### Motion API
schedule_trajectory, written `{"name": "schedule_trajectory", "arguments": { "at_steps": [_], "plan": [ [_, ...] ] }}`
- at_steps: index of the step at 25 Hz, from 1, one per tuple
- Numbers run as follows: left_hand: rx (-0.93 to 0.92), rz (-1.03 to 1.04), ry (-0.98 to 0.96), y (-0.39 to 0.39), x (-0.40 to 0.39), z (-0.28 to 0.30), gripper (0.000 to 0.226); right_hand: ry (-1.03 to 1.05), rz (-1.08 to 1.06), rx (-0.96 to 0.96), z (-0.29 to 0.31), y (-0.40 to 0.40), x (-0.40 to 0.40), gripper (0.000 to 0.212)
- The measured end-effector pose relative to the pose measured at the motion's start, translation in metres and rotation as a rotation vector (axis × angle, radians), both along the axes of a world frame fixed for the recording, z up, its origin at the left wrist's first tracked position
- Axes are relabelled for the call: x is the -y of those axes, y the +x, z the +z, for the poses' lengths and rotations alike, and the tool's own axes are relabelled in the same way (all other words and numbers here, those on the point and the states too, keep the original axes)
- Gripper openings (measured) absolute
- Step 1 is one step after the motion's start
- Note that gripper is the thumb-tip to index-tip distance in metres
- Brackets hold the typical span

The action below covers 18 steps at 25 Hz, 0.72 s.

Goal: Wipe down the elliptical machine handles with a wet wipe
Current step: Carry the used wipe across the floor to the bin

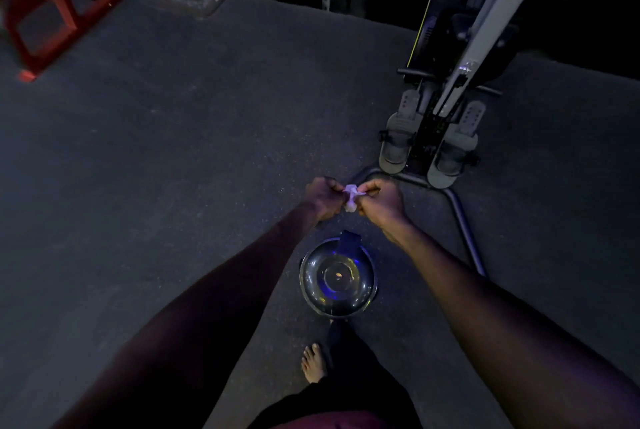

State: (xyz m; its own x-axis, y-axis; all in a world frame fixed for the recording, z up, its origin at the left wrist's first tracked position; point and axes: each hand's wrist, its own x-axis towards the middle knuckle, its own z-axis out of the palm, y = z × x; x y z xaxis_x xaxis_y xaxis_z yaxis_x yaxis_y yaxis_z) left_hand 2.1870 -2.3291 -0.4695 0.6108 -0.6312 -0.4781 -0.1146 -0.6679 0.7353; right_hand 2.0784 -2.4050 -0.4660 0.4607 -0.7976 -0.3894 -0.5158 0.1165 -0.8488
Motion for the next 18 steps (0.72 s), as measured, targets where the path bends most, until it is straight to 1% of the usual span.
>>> {"name": "schedule_trajectory", "arguments": {
  "at_steps": [2,4,7,9,10,12,13,14,15,16,17,18],
  "plan": [
    [-0.016,-0.001,0.006,0.001,-0.002,-0.005,0.006,0.008,0.007,-0.012,-0.003,0.0,-0.002,0.03],
    [-0.005,-0.007,0.029,0.002,-0.004,-0.011,0.02,0.014,0.009,-0.027,-0.004,0.0,-0.005,0.028],
    [-0.062,0.029,0.01,0.001,-0.008,-0.02,0.003,0.02,0.007,-0.058,-0.013,-0.002,-0.01,0.018],
    [-0.103,0.054,0.017,-0.002,-0.012,-0.025,0.004,0.034,-0.005,-0.065,-0.026,-0.003,-0.013,0.013],
    [-0.108,0.058,0.016,-0.004,-0.015,-0.029,0.002,0.038,-0.013,-0.077,-0.031,-0.003,-0.015,0.013],
    [-0.113,0.058,0.0,-0.005,-0.021,-0.036,0.013,0.041,-0.01,-0.082,-0.037,-0.005,-0.021,0.018],
    [-0.111,0.047,0.006,-0.007,-0.025,-0.039,0.011,0.048,-0.001,-0.092,-0.037,-0.006,-0.025,0.022],
    [-0.116,0.031,0.019,-0.007,-0.03,-0.045,0.004,0.062,0.008,-0.108,-0.038,-0.008,-0.03,0.025],
    [-0.119,0.014,0.05,-0.009,-0.036,-0.051,0.01,0.083,0.019,-0.13,-0.04,-0.01,-0.035,0.027],
    [-0.122,-0.014,0.072,-0.011,-0.041,-0.058,0.022,0.113,0.03,-0.147,-0.044,-0.013,-0.04,0.028],
    [-0.125,-0.037,0.104,-0.015,-0.048,-0.063,0.028,0.148,0.041,-0.16,-0.049,-0.016,-0.047,0.028],
    [-0.134,-0.047,0.123,-0.019,-0.055,-0.07,0.03,0.181,0.045,-0.166,-0.057,-0.019,-0.053,0.027]
  ]
}}
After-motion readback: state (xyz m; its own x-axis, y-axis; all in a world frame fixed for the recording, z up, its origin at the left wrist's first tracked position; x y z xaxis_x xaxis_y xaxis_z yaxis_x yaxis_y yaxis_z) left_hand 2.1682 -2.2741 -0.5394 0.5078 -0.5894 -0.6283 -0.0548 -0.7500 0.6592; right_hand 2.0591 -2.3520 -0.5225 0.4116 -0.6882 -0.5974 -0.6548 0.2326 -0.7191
